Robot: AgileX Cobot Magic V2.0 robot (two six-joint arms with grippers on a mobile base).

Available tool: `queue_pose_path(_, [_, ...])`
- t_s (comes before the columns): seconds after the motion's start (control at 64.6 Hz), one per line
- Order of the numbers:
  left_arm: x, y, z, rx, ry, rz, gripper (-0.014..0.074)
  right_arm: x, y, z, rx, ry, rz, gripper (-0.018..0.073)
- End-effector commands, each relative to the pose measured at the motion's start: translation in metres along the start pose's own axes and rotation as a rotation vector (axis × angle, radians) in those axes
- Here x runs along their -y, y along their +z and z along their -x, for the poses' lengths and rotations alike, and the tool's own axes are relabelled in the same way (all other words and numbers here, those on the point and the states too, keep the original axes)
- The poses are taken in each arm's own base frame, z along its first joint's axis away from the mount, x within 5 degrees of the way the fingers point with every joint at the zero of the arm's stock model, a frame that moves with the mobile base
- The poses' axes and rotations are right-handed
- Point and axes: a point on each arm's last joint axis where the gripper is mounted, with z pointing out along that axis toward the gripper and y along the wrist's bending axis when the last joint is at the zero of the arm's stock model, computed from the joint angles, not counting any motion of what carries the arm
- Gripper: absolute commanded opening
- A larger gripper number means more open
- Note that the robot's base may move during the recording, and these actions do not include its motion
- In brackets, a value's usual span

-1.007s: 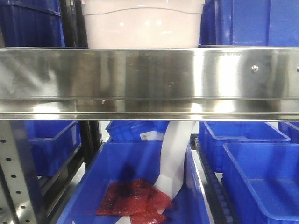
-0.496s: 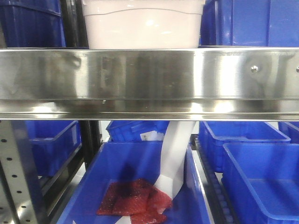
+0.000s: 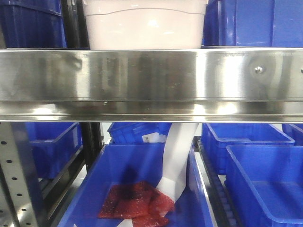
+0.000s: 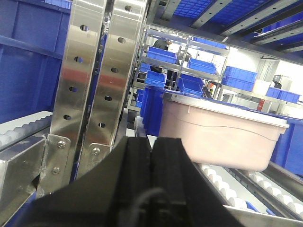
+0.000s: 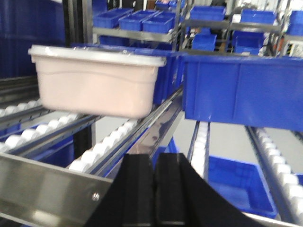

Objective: Grab white bin and place on right shelf
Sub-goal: 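Open both grippers and withdraw them from the bin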

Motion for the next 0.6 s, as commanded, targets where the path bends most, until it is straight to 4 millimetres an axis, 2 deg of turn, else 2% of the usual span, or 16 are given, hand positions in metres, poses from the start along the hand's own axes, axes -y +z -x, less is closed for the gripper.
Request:
queue_pose_path(0.0, [-0.0001,-0.0002,0.0133,0.079,-0.014,0.011,-0.0118,0.0061,-0.0008,0.0135,0.08,0.016,-0.065,0.0042])
queue_pose_path(0.263, [-0.0001,-0.0002,0.0133,0.079,-0.014,0.011,-0.0118,0.0027,-0.0005,0.0113,0.056,0.019,-0.028,0.0042])
queue_pose_path(0.589, [-0.0001,-0.0002,0.0133,0.079,-0.014,0.011,-0.0118,0.0096,-0.0003,0.0113,0.093,0.036,-0.099,0.0042])
